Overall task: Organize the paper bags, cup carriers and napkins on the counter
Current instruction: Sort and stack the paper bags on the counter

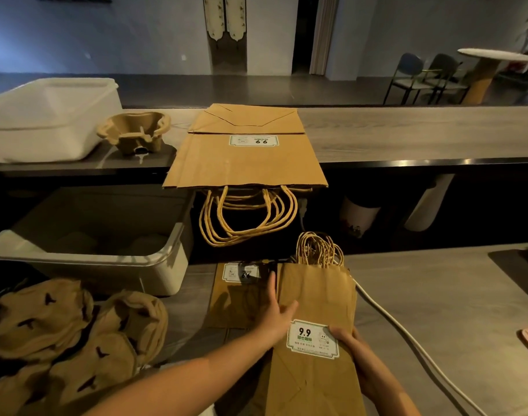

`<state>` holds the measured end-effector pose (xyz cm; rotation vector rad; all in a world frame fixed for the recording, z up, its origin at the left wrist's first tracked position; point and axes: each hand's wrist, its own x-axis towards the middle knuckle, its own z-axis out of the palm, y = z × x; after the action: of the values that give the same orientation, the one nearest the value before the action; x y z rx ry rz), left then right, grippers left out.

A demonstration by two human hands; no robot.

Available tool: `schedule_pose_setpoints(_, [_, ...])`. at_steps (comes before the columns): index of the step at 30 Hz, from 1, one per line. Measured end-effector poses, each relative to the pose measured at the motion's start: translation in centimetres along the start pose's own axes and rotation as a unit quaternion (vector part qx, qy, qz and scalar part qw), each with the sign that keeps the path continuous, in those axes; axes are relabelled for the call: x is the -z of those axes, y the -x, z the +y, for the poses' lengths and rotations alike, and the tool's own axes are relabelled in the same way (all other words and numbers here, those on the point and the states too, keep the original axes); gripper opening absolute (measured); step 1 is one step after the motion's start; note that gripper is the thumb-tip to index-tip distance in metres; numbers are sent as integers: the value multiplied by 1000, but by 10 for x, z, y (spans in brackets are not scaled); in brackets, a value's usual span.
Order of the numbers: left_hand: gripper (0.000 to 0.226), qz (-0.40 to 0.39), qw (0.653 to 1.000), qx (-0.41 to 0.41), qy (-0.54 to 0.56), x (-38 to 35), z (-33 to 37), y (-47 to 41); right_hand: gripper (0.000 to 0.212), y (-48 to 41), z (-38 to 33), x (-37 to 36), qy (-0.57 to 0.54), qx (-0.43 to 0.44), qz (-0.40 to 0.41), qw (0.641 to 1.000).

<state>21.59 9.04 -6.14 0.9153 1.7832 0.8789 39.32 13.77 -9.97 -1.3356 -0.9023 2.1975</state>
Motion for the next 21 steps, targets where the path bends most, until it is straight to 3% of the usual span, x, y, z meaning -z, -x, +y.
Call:
schedule_pose_setpoints(2, [73,89,996,23,-15,23,-7,-10,72,1,-1,0,-2,-1,-2,1000])
schedule_pose_setpoints(4, [75,165,966,98,-174,55,-24,-22,72,1,0,0,-1,-3,1,1000])
schedule_pose_setpoints(6, [80,175,916,183,-312,81,-40,-27,72,4,-1,-1,-2,-6,3,1000])
schedule_pose_setpoints(8, [84,158,903,201,-344,90,-46,-26,72,5,-2,-1,-3,-8,2,1000])
schedule_pose_setpoints(11, [93,125,916,201,-324,81,-40,-33,74,4,-2,0,2,-14,4,1000])
schedule_pose_setpoints(15, [107,145,939,179,-256,76,-37,-40,74,6,-2,-1,3,-14,6,1000])
schedule_pose_setpoints(21, [88,126,960,213,-128,97,-46,-44,76,5,-2,-1,8,-11,3,1000])
